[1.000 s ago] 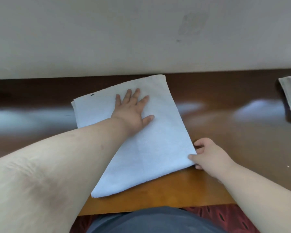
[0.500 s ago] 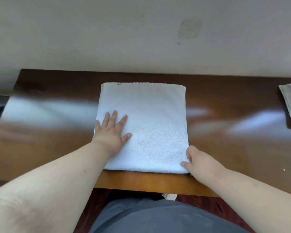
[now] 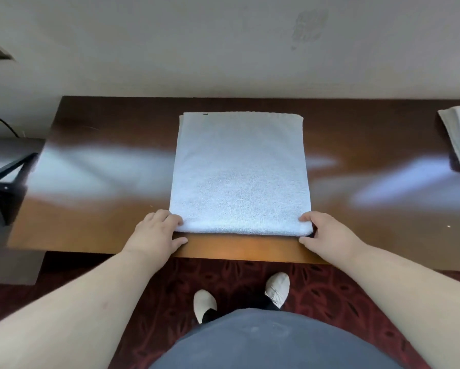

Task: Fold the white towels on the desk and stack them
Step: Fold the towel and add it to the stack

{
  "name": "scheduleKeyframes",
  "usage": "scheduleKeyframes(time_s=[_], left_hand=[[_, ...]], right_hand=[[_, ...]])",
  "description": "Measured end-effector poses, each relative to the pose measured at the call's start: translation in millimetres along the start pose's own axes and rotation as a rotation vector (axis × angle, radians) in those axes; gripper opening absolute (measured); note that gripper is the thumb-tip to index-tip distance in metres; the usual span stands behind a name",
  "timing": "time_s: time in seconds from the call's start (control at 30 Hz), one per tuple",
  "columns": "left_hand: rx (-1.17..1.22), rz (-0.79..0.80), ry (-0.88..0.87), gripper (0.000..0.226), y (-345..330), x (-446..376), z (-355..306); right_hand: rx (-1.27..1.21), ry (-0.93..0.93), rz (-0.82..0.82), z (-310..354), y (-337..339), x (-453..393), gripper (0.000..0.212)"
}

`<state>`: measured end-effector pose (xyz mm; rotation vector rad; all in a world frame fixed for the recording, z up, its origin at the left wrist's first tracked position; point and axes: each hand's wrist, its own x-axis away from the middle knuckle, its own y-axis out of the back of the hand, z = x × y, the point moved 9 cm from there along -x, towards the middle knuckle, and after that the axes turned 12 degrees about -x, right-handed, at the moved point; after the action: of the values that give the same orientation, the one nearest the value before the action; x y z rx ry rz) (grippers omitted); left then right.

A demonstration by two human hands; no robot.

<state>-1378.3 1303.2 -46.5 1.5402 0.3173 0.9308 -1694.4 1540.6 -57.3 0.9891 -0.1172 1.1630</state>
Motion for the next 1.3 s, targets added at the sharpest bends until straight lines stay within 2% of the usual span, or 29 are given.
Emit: scheduleKeyframes(time_s=[0.07,0.2,0.3,0.43,0.53,0.63,0.77,0.87,0.97,1.1,1.3], left_hand=[[-0.022,-0.003,-0.03,0.036,3,-7,9],[-0.169,0.004,-0.11,0.025,10,-12,11],[-0.258,-0.011,-0.146,0.024,17,-2,13],[-0.204,0.049,-0.33,0.014,16,29,16],[-0.032,0.072,-0.363,0.006,28,35,24],[0.247,0.096,-0.194,0.006,44,24,37],[0.577,0.001,0.124,0.008,70,-6,55],[0.76,-0.079,0.243,0.007,83,-35,54],[0.924,-0.171,0.319,0.007,92,-68,51],[1.004,-0.292,0.392,0.018,99,-110,48],[0.866,-0.259,0.463,0.015,84,-169,47]], right_hand=[[0.001,-0.015,-0.05,-4,-3,6,0.046],[0.005,-0.087,-0.171,-1,-7,18,0.03],[0.064,-0.086,-0.161,9,-14,36,0.028],[0.166,-0.08,-0.115,18,-25,69,0.027],[0.041,-0.053,-0.156,28,-26,87,0.018],[-0.15,-0.033,-0.272,38,-9,87,0.024],[-0.409,-0.131,-0.447,40,20,70,0.012],[-0.518,-0.128,-0.561,49,35,45,0.024],[-0.599,-0.127,-0.604,61,47,13,0.027],[-0.581,-0.106,-0.655,72,68,-37,0.024],[-0.49,-0.153,-0.594,69,78,-111,0.029]])
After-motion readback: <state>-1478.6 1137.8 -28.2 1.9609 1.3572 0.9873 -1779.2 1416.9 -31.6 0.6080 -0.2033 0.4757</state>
